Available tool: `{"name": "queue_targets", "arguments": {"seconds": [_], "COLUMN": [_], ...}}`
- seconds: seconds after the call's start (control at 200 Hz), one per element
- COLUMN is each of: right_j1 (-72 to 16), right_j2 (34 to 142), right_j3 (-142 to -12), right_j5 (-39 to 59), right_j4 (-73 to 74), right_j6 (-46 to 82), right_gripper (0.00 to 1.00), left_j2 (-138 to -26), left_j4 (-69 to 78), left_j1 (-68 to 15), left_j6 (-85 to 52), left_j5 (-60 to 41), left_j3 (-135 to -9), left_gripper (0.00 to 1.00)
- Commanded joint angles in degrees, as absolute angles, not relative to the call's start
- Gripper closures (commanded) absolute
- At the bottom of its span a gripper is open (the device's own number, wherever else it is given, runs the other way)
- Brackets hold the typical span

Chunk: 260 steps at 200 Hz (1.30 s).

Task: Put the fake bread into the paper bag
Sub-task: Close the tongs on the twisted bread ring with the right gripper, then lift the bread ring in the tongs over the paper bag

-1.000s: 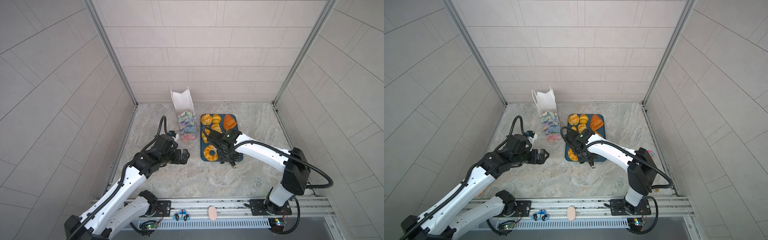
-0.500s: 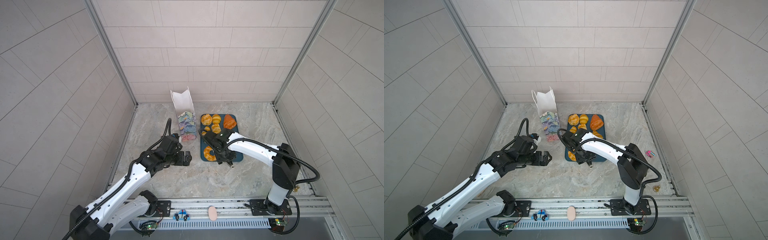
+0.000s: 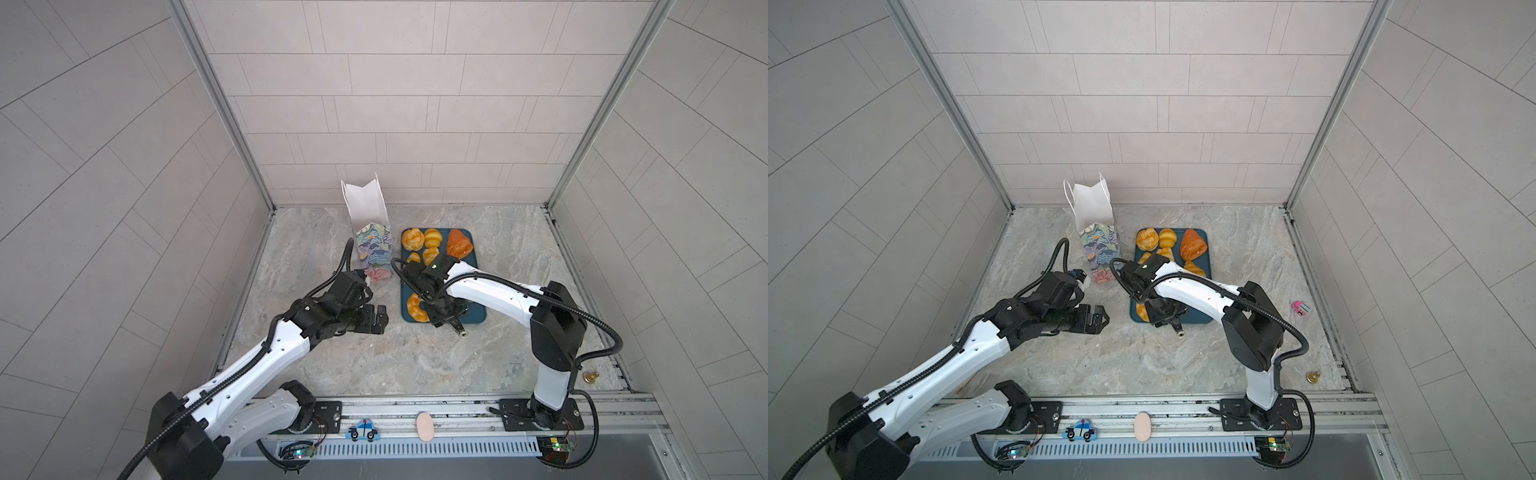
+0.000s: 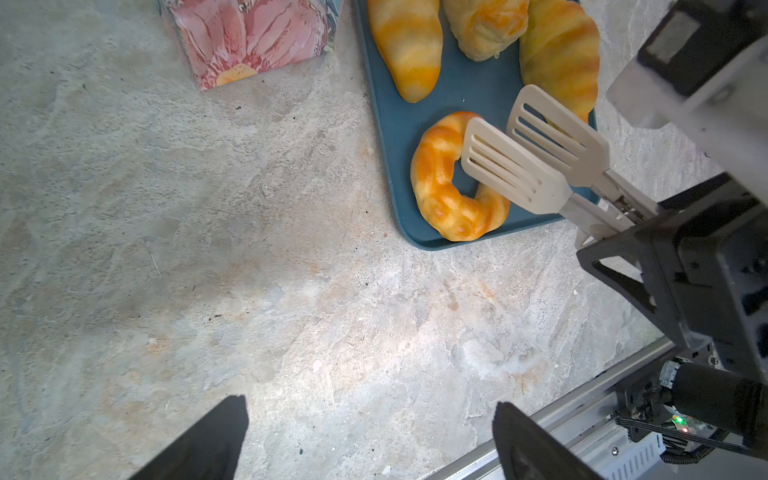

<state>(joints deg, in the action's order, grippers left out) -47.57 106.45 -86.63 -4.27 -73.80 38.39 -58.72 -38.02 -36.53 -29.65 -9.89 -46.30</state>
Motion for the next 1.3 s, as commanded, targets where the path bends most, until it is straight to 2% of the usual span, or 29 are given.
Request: {"name": "queue_targets", "arguments": {"seconds": [0.0, 0.4, 0.876, 1.296], "right_j1": [-47.47, -47.21, -45.34, -45.27], "right_j2": [107.1, 105.79, 97.57, 93.89], "right_j3": [-87.93, -88.92, -86.75, -91.53], "right_j5": [-5.52, -5.68, -4.04, -2.81], "right_j4": [-78.5, -78.81, -72.87, -71.11], "right_j6": [37.23, 36.51, 38.31, 39.46], "right_gripper": [0.54, 0.68, 0.7, 0.7], "left_j2": [-59.31, -59.63, -60.45, -58.12], "left_j4": [-37.53, -36.97, -36.92, -40.73], "left_j1": [-37.06, -37.09, -37.1, -36.75], "left_j6": [-30.23, -30.41, -28.43, -24.57], "left_j5": [-9.45, -8.62, -6.22, -1.29], "left_j3": [-46.69, -47.46, -50.79, -56.68], "left_gripper": [0.0, 0.0, 0.0, 0.0]}}
